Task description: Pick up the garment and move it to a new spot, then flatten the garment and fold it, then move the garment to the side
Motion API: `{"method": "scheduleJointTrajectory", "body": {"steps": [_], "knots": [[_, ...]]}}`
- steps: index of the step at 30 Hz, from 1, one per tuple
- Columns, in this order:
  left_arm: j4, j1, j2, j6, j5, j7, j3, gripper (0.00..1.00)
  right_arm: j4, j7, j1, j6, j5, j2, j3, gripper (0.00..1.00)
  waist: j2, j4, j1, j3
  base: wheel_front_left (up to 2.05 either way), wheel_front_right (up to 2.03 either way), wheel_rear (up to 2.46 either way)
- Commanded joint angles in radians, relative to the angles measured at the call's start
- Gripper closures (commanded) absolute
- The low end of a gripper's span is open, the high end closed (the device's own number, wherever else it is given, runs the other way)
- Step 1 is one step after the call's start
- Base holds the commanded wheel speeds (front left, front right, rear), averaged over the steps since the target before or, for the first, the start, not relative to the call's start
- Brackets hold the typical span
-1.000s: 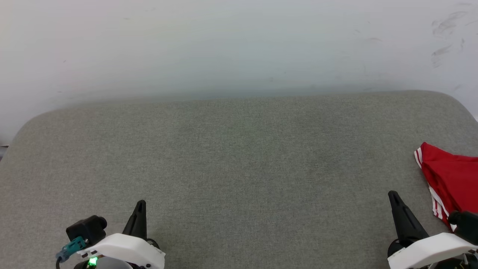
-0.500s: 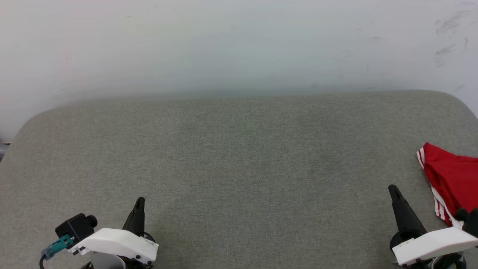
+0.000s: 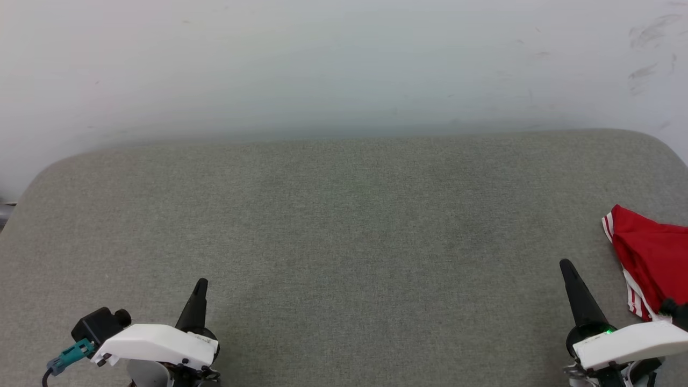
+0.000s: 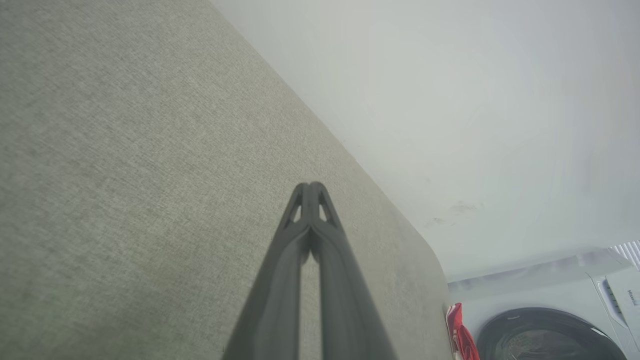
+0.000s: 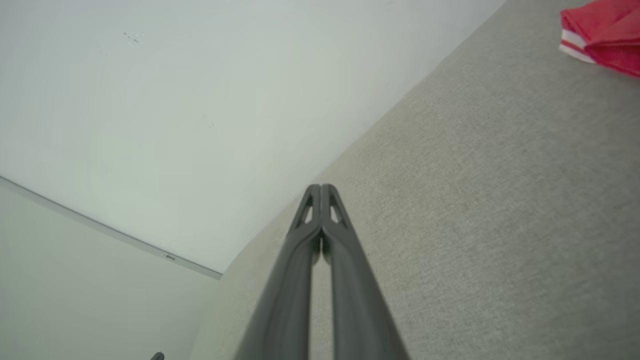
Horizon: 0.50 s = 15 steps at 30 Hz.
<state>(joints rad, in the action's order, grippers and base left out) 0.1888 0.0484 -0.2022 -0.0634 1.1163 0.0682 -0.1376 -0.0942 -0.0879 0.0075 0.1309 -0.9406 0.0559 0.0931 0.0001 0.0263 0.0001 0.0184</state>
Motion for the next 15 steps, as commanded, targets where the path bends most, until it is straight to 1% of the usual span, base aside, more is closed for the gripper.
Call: {"method": "scheduleJointTrajectory", "body": {"steps": [1, 15], "knots": [[-0.006, 0.029, 0.005, 0.013, 0.028, -0.008, 0.018, 1.00, 0.003, 0.000, -0.029, 0.000, -0.036, -0.002, 0.003, 1.00, -0.0001, -0.001, -0.0001, -0.001, 0.00, 0.00, 0.00], [0.009, 0.038, 0.038, 0.058, 0.146, -0.048, 0.073, 1.00, -0.035, -0.008, -0.053, 0.000, -0.192, -0.003, 0.008, 1.00, -0.0001, -0.006, -0.0001, -0.005, 0.00, 0.00, 0.00]]}}
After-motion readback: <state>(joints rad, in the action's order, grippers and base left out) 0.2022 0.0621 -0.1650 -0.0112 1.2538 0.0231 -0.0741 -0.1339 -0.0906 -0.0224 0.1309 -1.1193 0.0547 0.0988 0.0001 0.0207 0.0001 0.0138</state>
